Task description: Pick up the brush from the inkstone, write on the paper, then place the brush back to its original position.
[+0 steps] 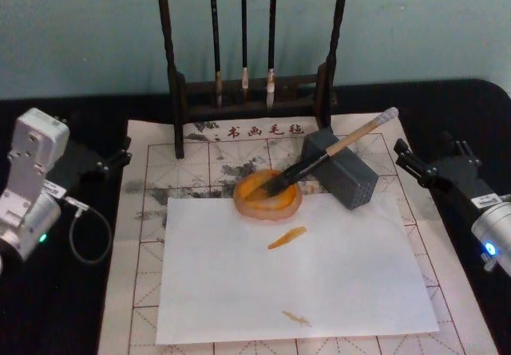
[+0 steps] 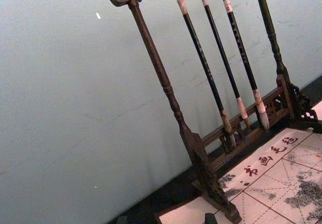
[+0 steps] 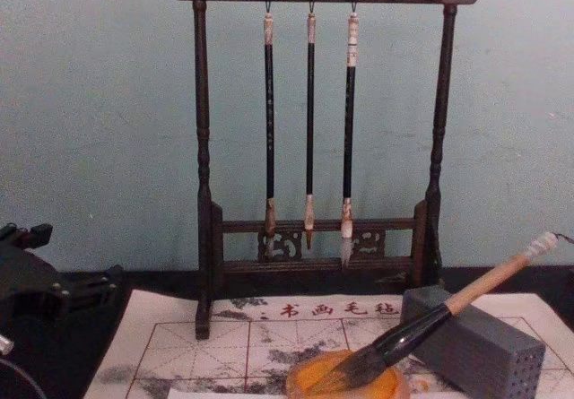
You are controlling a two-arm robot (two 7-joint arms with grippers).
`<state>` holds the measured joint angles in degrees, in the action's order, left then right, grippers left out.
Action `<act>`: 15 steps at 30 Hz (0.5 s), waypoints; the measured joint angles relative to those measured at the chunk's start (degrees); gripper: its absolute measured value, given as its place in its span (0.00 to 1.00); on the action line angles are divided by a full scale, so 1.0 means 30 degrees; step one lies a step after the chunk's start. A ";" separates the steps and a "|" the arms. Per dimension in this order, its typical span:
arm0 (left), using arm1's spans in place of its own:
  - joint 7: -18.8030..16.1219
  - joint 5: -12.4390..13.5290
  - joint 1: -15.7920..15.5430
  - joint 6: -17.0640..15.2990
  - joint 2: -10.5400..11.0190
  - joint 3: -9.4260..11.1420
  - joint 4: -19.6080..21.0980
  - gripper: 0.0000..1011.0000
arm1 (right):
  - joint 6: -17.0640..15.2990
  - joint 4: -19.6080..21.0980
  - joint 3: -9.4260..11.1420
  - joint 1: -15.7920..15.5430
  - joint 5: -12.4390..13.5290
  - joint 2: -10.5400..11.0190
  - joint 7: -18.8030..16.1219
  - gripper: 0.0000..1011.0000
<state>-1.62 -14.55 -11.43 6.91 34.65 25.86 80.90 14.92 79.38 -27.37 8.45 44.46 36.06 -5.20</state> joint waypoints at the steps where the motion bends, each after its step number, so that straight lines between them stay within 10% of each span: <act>1: 0.0000 0.0000 0.0000 0.0000 0.0000 0.0000 -0.0001 0.99 | -0.0001 0.0002 0.0000 -0.0003 0.0013 0.0002 -0.0003 0.99; 15: -0.0001 0.0000 0.0001 0.0000 0.0001 -0.0001 -0.0001 0.99 | 0.0001 0.0023 0.0000 -0.0005 0.0063 0.0019 -0.0026 0.99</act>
<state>-1.62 -14.55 -11.43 6.91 34.65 25.86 80.90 14.92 79.45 -27.37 8.44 44.65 36.12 -5.28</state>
